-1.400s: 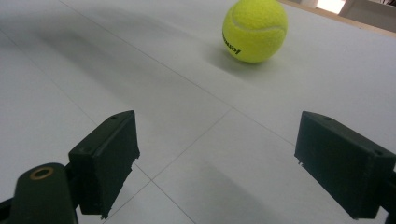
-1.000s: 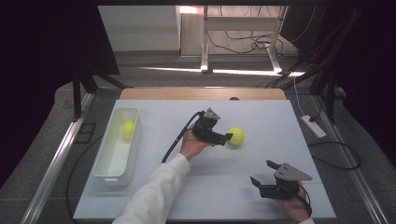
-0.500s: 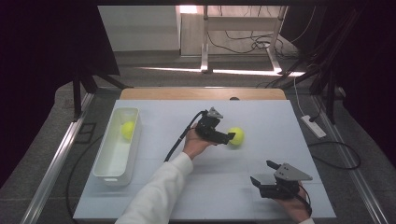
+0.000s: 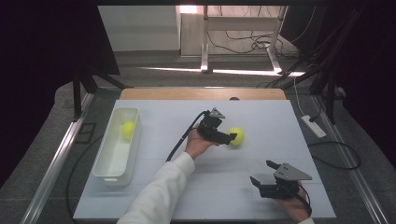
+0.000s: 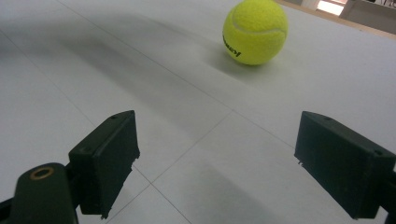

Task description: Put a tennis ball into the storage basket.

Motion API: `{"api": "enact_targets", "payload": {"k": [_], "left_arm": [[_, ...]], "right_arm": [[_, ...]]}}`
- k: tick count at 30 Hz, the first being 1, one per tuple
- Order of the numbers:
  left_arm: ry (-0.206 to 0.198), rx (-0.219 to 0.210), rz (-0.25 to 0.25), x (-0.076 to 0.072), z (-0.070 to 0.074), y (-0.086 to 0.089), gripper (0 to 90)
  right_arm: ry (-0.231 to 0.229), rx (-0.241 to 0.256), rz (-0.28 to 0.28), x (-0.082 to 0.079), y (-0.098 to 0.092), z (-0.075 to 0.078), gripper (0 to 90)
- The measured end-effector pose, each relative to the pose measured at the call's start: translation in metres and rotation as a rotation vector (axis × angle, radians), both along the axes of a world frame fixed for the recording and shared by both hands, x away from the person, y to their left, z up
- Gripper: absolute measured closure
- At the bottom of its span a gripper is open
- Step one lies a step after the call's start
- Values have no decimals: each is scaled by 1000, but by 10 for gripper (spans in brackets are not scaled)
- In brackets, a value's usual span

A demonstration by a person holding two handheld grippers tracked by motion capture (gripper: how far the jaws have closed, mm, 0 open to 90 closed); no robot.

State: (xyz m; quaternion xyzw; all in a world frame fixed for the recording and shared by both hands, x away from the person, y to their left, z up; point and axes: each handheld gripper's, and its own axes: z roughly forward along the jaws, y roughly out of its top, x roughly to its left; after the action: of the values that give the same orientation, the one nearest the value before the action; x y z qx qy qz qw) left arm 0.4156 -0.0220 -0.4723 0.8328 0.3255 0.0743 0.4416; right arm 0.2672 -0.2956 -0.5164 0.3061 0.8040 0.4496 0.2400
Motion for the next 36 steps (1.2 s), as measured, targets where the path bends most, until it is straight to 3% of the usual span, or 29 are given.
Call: {"api": "enact_targets", "payload": {"k": [17, 36], "left_arm": [[11, 18, -28, 4, -10, -11, 107], [52, 35, -43, 14, -26, -23, 84]], "right_arm": [[5, -1, 1, 0, 0, 0, 131], [7, 0, 0, 0, -1, -1, 131]]}}
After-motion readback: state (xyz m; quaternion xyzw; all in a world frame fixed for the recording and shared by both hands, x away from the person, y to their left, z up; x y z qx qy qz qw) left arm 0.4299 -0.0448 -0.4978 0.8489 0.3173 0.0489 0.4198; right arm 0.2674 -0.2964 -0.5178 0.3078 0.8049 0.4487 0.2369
